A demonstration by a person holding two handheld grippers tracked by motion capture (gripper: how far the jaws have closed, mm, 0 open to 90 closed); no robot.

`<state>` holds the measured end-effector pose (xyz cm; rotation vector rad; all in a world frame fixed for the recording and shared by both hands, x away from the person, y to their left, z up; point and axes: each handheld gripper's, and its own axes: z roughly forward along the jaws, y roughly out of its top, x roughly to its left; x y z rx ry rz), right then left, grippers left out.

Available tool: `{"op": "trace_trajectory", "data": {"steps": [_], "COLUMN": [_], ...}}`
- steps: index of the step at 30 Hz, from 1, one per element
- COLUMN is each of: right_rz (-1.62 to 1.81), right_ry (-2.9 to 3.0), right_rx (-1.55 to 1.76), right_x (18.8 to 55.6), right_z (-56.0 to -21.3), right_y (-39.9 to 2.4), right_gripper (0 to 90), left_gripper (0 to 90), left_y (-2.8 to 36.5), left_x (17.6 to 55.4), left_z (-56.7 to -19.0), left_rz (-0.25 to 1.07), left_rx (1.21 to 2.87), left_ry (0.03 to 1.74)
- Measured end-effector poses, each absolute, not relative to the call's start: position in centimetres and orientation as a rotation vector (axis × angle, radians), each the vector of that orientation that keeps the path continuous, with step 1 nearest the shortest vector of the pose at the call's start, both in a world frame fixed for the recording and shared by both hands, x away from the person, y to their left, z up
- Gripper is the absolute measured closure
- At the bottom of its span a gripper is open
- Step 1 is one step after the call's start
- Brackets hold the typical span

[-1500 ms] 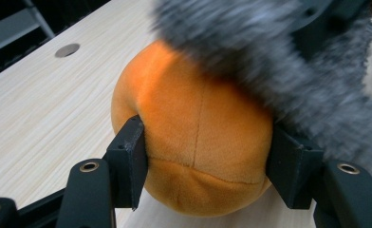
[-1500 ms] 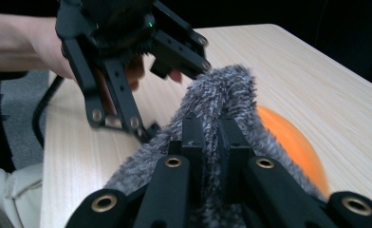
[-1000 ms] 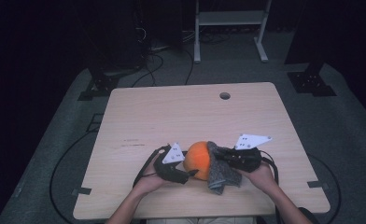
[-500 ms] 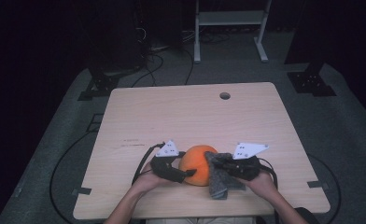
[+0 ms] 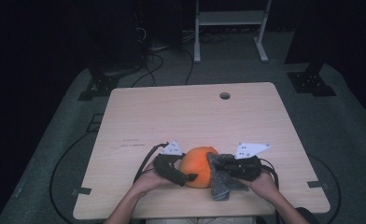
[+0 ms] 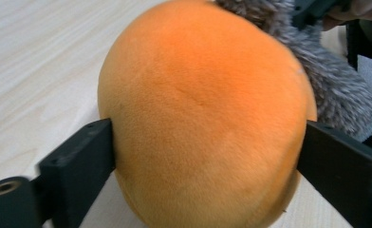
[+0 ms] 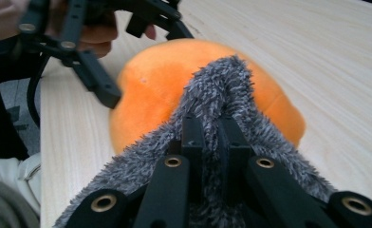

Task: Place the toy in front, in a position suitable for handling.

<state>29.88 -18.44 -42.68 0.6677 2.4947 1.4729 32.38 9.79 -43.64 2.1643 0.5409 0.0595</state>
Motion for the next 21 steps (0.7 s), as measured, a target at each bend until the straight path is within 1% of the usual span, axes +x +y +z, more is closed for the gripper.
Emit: {"op": "trace_trajectory", "data": {"steps": [2,3,4,7,9,12,13,14,17,18,19,20,21], "right_rz": [1.487,1.493,1.501,1.514,1.554,1.516,1.496,1.48,1.481,1.486,1.486,1.473,1.454], "right_ry": [2.486,2.477,2.466,2.419,2.378,2.366,2.376,2.387,2.406,2.415,2.423,2.423,2.42], "right_rx": [0.677,0.671,0.67,0.633,0.622,0.604,0.606,0.614,0.64,0.635,0.617,0.593,0.575], "right_x": [29.6,29.5,29.4,29.2,29.4,30.2,30.6,30.9,31.4,31.4,31.3,31.1,30.9], "right_z": [-42.8,-42.7,-42.6,-41.5,-40.6,-40.0,-40.2,-40.5,-41.5,-41.7,-41.9,-41.9,-41.9], "right_y": [-18.6,-18.6,-18.8,-19.0,-19.0,-18.6,-18.4,-18.2,-17.7,-17.4,-17.0,-16.5,-16.2], "right_gripper": [82.9,82.9,82.9,83.0,83.0,83.0,83.0,83.0,83.1,83.1,83.1,83.1,83.0], "left_gripper": [23.4,29.3,33.0,36.8,37.0,36.7,36.1,34.2,16.1,12.5,12.6,15.5,21.1], "left_y": [9.7,9.7,9.6,9.1,8.7,8.4,8.4,8.5,9.0,9.2,9.4,9.6,9.8], "left_x": [32.0,31.7,31.4,30.9,31.1,32.0,32.2,32.5,33.4,33.6,33.8,33.9,33.8], "left_z": [-43.3,-43.0,-42.8,-41.8,-41.4,-41.7,-41.8,-42.0,-42.2,-42.4,-42.5,-42.6,-42.8], "left_rz": [0.15,0.21,0.269,0.426,0.49,0.488,0.477,0.439,0.281,0.226,0.207,0.21,0.241], "left_rx": [2.163,2.157,2.144,2.117,2.128,2.161,2.169,2.169,2.127,2.091,2.072,2.073,2.069], "left_ry": [0.48,0.446,0.403,0.312,0.244,0.209,0.212,0.232,0.364,0.414,0.453,0.467,0.463]}}
